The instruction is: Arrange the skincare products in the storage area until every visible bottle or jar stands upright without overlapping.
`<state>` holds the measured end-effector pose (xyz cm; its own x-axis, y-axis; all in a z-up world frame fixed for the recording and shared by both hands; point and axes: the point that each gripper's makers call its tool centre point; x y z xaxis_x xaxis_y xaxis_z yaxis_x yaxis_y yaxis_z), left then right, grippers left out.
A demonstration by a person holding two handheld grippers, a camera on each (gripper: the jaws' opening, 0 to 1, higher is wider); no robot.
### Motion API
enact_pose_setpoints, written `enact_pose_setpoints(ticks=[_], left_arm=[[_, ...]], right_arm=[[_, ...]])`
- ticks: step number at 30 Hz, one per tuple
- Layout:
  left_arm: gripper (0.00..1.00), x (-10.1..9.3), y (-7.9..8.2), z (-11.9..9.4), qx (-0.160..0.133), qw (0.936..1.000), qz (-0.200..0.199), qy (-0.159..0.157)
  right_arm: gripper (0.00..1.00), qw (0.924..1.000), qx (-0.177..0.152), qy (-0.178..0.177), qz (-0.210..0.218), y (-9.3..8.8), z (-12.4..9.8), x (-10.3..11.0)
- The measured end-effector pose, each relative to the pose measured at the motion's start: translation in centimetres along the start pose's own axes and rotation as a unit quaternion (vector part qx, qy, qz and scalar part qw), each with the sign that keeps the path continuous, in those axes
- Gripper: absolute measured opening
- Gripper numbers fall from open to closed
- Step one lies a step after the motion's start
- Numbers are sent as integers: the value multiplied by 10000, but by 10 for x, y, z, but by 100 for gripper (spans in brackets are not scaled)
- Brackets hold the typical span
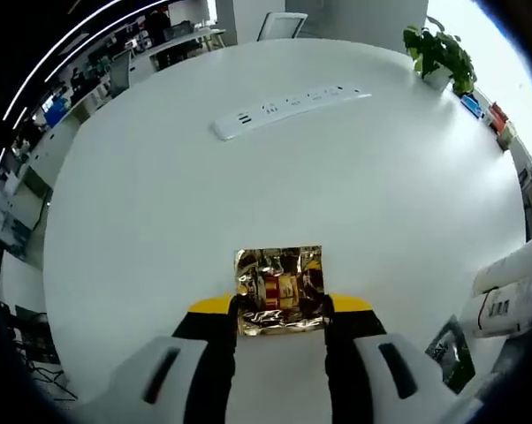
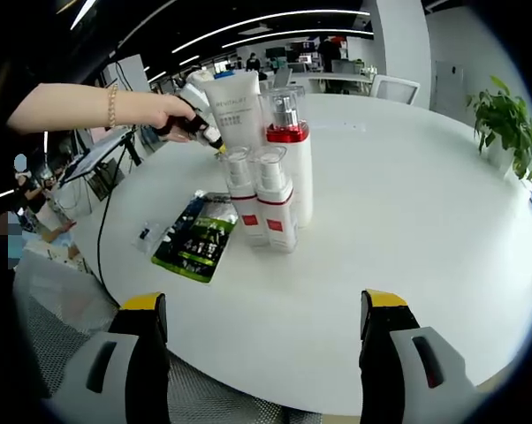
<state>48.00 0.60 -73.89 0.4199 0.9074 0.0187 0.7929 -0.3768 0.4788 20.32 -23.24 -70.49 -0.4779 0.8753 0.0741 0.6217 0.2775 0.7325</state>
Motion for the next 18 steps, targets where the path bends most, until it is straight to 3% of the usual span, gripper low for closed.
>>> enact_pose_setpoints(ticks=[5,13,18], left_arm=[[43,7,7,2,-148,9995,254,-78],[43,4,9,-12,-393,9959,800,-164],[43,-9,11,-20,-701,9894,1150,-534]], right_arm=[[89,10000,-57,16,-44,2,-2,1],[88,9993,-255,146,209,11,-5,2],[83,9991,-320,246,138,15,-9,8]])
Point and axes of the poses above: the point that each gripper's makers call its tool centre point, and the gripper's own axes: z roughly forward along the fingers, x roughly to its left, y roughly out of its top, and after that the axes turned 5 degrees about -z, right-handed
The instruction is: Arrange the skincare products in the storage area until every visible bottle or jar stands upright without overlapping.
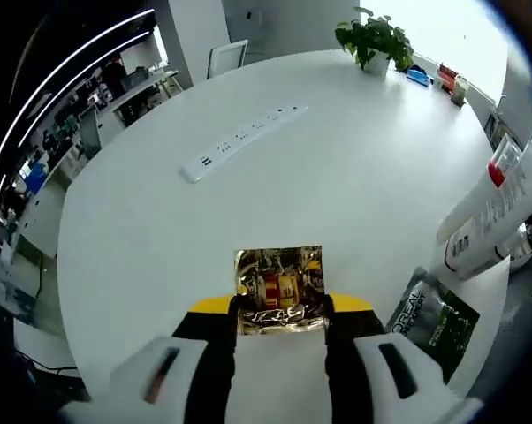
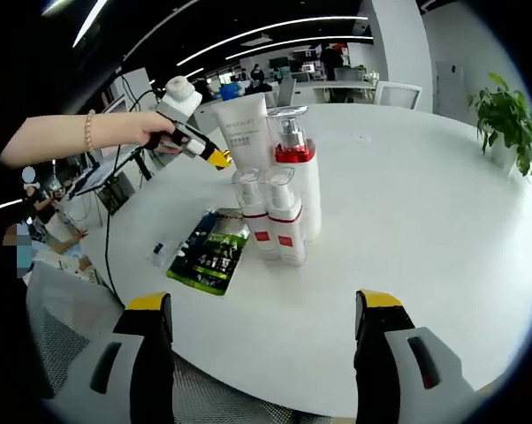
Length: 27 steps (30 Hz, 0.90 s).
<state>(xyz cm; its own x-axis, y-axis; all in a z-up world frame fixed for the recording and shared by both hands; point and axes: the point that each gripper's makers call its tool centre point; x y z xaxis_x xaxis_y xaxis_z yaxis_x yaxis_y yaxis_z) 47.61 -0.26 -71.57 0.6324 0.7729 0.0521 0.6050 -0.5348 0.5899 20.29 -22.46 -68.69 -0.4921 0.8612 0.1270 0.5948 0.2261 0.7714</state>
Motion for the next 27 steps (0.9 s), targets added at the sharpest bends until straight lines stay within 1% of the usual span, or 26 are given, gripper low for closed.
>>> enact_pose_setpoints(ticks=[2,4,5,6,10,12,13,14,15,16,17,20,22,23,24,27], left_arm=[[43,-6,-4,-8,-27,9999,78,-67],[43,-12,-5,-19,-79,9997,218,-108],[43,-16,-6,-29,-85,9996,268,-104],[43,-19,-7,-35,-102,9993,337,-108],[43,-32,-7,-47,-198,9980,570,-166],[43,-41,-7,-58,-271,9973,645,-222],[43,-49,-6,-66,-328,9964,718,-310],[43,-53,-6,-70,-368,9960,732,-350],[43,-59,-8,-74,-397,9956,765,-367],[43,-64,-9,-78,-421,9946,858,-401],[43,-66,-10,-81,-435,9940,915,-420],[43,-72,-13,-89,-463,9925,1029,-464],[43,-81,-16,-98,-483,9911,1134,-508],[43,-81,-17,-97,-485,9905,1178,-518],[43,-84,-19,-100,-480,9900,1214,-526],[43,-91,-23,-112,-505,9886,1313,-544]], right_arm=[[83,10000,-39,27,-45,2,-2,3],[83,9999,-68,56,-86,4,-3,6],[83,9999,-78,68,-108,4,-4,8],[83,9998,-103,97,-139,6,-5,10],[81,9994,-165,166,-274,13,-7,14],[79,9990,-227,221,-301,18,-8,17],[76,9985,-285,309,-337,22,-10,21],[73,9980,-347,376,-370,26,-11,24],[69,9968,-479,450,-451,34,-13,28],[66,9964,-521,464,-472,36,-14,29],[64,9958,-578,517,-493,40,-16,33],[62,9948,-668,597,-488,45,-16,39],[61,9936,-710,688,-545,48,-15,45],[60,9932,-725,723,-558,48,-14,47],[59,9925,-752,775,-582,50,-15,51],[56,9908,-774,905,-641,52,-14,59]])
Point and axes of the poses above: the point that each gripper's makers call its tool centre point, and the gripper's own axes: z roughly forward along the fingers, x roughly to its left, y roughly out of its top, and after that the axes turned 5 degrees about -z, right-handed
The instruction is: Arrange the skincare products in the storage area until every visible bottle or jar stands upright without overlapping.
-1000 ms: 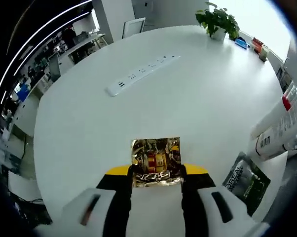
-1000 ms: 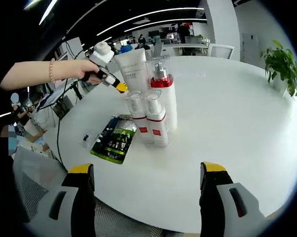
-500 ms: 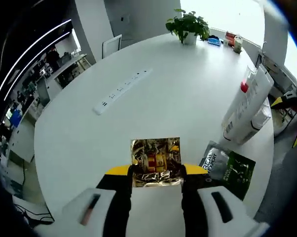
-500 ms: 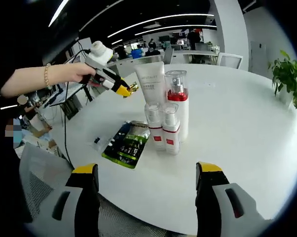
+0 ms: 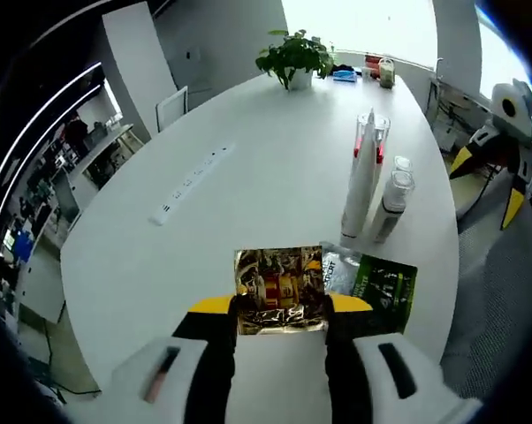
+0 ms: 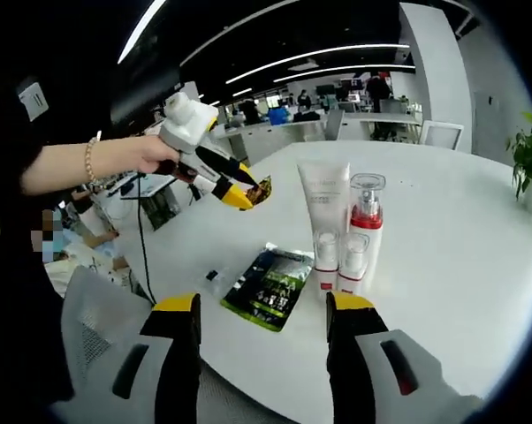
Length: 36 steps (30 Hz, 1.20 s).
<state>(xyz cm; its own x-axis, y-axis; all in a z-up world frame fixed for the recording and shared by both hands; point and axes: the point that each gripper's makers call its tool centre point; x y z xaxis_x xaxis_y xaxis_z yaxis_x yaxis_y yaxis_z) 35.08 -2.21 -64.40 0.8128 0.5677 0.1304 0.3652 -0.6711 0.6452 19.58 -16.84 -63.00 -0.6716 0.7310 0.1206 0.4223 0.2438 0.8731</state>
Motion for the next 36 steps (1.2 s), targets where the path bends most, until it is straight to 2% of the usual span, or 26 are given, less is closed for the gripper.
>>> enact_pose_setpoints(ticks=[5,8,10,14,17,22,26,32,36], left_arm=[[43,-19,3,-16,-33,9998,189,-78],[43,-20,2,-21,-52,9994,346,-81],[43,-27,4,-28,-65,9987,511,-49],[43,-43,9,-38,-194,9983,537,-139],[43,-48,8,-45,-274,9981,552,-97],[43,-58,8,-57,-334,9977,580,-73],[43,-66,8,-65,-292,9957,875,4],[43,-82,14,-74,-369,9932,1104,-10],[43,-91,14,-76,-281,9901,1375,24]], right_arm=[[50,9996,-104,247,-91,10,4,11],[47,9989,-173,428,-126,17,9,19],[44,9982,-217,539,-115,22,13,24],[40,9973,-292,676,-65,32,22,27],[38,9965,-380,742,85,43,29,27],[29,9944,-502,791,487,57,37,24],[26,9912,-630,923,708,70,40,28],[25,9878,-621,1082,934,77,46,41],[25,9886,-621,1036,898,76,47,47]])
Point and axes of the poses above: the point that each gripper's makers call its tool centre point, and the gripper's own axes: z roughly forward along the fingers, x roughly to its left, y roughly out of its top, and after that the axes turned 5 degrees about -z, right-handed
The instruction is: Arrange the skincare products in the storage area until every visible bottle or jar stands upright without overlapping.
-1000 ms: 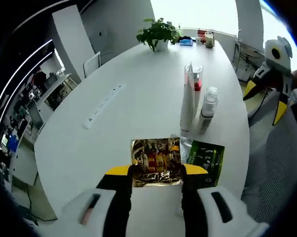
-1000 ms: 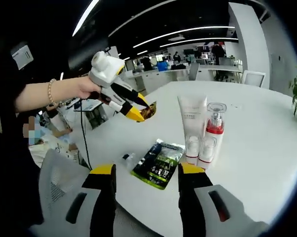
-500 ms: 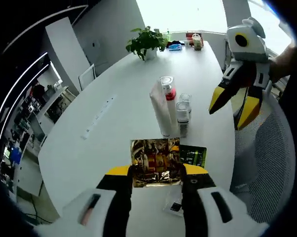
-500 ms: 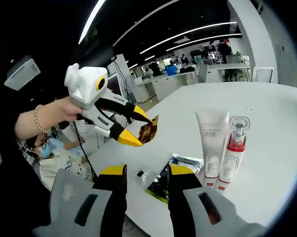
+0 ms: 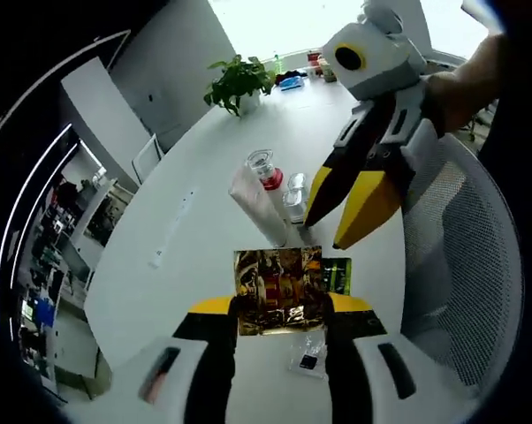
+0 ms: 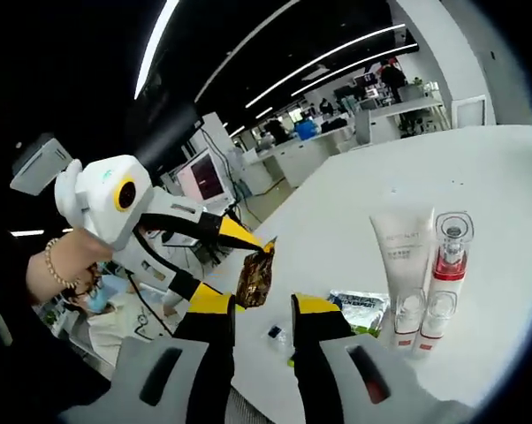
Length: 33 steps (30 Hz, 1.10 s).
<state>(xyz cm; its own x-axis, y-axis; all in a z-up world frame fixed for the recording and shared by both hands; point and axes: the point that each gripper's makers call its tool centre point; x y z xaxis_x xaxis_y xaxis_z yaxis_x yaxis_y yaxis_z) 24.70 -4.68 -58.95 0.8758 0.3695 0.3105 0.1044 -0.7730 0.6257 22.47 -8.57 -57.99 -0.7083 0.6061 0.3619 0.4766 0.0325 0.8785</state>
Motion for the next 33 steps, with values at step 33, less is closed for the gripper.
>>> enact_pose_setpoints(ticks=[33], left_arm=[[56,-23,7,-32,-1258,9594,-2520,-146]], right_arm=[[1,9896,-570,659,1145,18,-12,15]])
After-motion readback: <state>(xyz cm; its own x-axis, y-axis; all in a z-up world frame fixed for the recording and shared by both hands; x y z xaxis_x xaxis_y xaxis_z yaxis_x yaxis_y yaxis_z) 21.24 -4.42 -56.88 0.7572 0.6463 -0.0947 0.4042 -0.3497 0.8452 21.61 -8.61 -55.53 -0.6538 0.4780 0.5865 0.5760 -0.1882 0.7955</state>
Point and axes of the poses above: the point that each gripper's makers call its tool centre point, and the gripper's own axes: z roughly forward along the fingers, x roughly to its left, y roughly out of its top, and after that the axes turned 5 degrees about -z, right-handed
